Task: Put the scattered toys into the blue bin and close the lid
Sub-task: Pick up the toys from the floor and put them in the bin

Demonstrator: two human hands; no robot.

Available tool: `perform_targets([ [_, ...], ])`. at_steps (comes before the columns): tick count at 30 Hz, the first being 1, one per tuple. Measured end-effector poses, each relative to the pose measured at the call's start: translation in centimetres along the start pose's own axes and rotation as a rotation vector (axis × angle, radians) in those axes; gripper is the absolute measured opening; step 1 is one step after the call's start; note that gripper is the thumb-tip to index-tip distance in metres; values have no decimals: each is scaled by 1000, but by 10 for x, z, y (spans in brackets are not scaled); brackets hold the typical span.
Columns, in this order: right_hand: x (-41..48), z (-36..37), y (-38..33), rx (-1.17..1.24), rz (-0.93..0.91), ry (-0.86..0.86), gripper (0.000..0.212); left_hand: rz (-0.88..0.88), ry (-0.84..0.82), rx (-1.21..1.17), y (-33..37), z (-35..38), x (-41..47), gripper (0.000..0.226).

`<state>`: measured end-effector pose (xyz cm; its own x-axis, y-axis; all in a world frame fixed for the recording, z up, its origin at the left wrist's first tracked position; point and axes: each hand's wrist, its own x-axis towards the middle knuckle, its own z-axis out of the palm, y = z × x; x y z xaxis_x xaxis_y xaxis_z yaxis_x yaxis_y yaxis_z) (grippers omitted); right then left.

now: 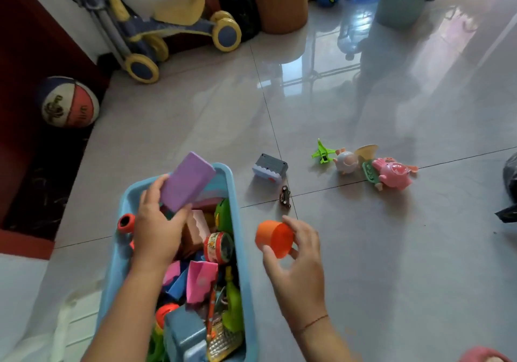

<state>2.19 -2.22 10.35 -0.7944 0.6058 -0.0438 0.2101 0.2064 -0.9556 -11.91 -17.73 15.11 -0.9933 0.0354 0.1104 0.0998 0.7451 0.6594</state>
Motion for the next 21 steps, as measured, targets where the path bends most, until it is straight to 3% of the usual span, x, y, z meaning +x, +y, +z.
perform_targets([
  [4, -27, 47, -42, -49, -178, -316, 53, -33, -156, 195, -53, -27, 53, 67],
  [7, -30, 73, -39, -154, -236, -423, 58, -54, -248, 113, -69, -8, 74, 65],
  [10, -25, 81, -22, -231, -229, -422, 59, -135, -199, 15, -81, 19, 78, 56],
  [16, -22, 60, 7, -227, -193, -319, 51, -175, -81, 77, -74, 59, 72, 28],
  [21, -2, 34, 23, -199, -167, -261, 49, -87, 47, 104, -34, 70, 61, 32],
])
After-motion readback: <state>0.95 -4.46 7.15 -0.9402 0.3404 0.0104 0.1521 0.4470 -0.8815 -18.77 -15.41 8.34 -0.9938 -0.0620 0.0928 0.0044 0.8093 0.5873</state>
